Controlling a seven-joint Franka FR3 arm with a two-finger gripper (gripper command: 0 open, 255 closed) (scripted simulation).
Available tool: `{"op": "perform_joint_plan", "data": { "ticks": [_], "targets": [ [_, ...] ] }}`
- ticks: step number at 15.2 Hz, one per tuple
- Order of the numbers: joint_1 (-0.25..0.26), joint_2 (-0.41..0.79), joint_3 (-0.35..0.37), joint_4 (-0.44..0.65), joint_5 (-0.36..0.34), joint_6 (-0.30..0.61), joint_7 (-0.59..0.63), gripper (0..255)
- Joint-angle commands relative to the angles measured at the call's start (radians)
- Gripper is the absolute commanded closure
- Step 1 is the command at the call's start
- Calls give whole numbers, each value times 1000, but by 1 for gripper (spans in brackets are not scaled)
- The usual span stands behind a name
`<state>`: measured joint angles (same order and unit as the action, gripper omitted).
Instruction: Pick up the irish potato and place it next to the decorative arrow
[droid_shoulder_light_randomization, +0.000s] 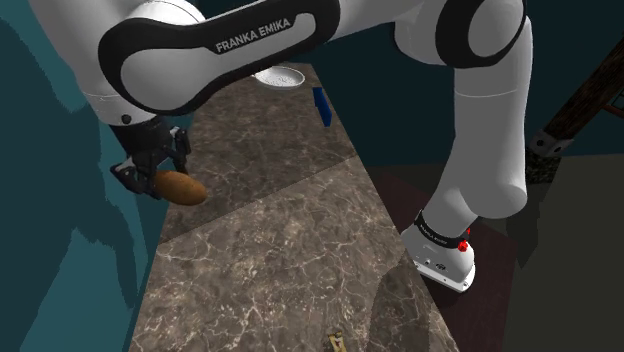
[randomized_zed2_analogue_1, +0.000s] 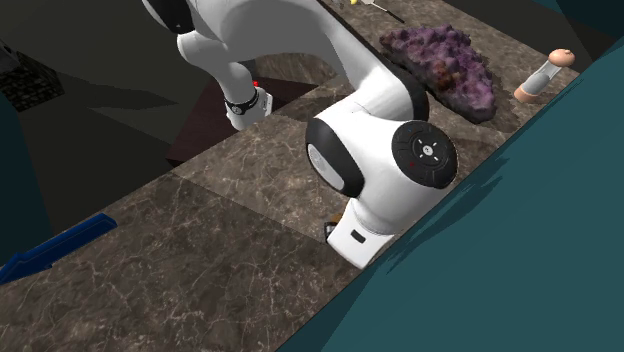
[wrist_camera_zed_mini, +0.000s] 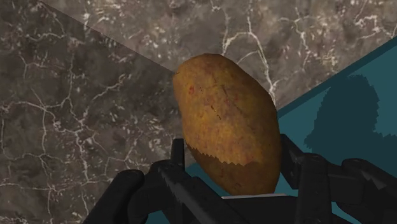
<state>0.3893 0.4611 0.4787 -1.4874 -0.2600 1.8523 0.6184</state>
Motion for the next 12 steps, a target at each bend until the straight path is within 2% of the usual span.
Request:
{"op": "perform_joint_plan", "data": {
  "ticks": [1, 6, 12],
  "targets": [
    [0, -8, 2, 17, 4, -23, -4, 255],
    [4, -15, 5, 68, 10, -81, -11, 255],
    [-135, -225, -1, -217, 98, 22, -133, 255]
  ]
}}
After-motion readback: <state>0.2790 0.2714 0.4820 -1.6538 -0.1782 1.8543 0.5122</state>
